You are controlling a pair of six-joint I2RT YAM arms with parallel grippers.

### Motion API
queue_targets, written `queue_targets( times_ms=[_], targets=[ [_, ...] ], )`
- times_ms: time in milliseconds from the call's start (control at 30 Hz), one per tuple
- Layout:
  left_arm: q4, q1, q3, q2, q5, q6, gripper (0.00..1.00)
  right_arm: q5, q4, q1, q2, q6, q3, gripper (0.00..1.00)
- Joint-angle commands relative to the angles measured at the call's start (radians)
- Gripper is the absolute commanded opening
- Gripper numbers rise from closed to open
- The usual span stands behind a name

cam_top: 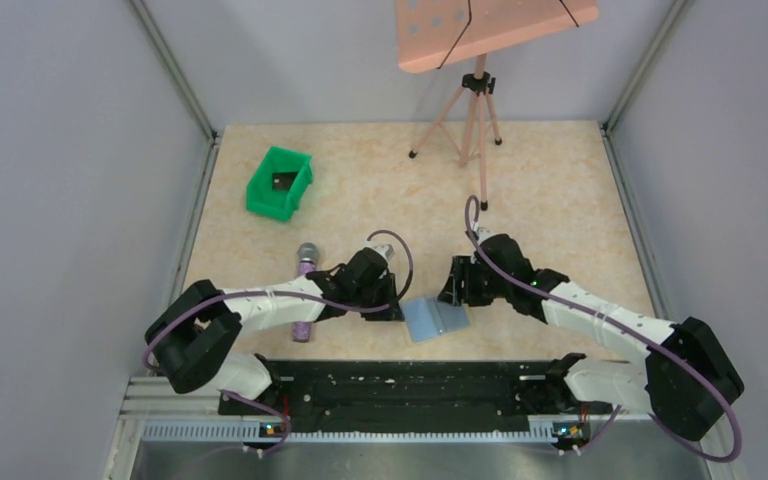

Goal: Take the credit cards out of the card holder
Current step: Remove the credit card from the card holder.

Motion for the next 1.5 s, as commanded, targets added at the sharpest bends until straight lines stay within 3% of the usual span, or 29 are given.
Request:
queue_targets(
  times_ms=[0,633,1100,1467],
  targets=[
    [0.023,-0.002,0.038,0.021,-0.004,0.005,0.24,0.055,-0.035,-0.037,0.038,-0.079,0.022,0.52],
    [0.061,-0.01,0.109,0.028,0.062,-0.009,0.23,0.069,0.011,-0.045,0.102,-0.094,-0.028,0.53],
    [0.096,-0.011,0.055,0.147,0.046,0.012,0.21,-0.039,0.084,-0.045,0.091,-0.053,-0.072,0.52],
    [0.126,-0.013,0.025,0.153,0.054,-0.006,0.21,-0.165,0.184,-0.045,0.066,0.039,-0.107,0.52]
  ],
)
